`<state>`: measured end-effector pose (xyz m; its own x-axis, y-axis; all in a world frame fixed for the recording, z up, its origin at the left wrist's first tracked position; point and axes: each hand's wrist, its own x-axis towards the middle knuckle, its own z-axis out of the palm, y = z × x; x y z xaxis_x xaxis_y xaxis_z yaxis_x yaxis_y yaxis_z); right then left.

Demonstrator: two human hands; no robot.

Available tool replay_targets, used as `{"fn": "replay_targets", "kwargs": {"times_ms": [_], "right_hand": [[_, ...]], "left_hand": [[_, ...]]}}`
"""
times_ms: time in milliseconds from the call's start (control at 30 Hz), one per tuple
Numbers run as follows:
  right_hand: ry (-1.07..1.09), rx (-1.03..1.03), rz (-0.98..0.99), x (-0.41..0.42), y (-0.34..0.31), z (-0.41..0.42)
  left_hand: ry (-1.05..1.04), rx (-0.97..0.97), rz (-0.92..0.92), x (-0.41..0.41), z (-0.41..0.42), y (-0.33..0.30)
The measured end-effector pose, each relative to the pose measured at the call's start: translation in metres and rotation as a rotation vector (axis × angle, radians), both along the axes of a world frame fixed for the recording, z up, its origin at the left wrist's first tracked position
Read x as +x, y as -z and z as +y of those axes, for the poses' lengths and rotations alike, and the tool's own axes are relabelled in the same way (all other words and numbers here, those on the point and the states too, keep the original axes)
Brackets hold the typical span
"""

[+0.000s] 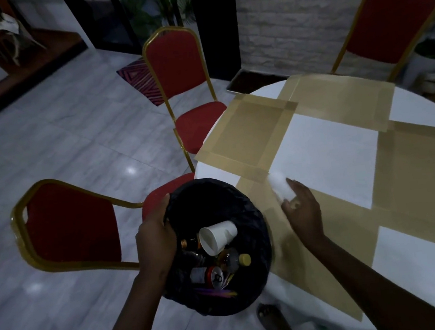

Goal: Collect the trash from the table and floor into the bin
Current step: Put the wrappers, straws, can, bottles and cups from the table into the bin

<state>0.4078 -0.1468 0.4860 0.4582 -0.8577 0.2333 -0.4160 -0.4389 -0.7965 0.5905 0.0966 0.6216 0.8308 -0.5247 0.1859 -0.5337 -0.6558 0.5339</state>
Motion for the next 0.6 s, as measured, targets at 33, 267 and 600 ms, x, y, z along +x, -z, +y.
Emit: {"fn": "replay_targets", "kwargs": {"times_ms": [33,267,600], "right_hand": [[-0.056,-0.033,-0.034,0.006,-0.013,0.015],[-0.533,-0.187,0.034,0.03,-0.026,0.12],[-0.539,-0.235,0.119,0.022,-0.038,0.131]], "left_hand": [[0.003,-0.002,0.001,-0.001,0.002,0.0],[0.034,-0.068,0.034,-0.014,0.013,-0.009],[-0.055,-0.118,0.15,-0.027,0.058,-0.012]]}}
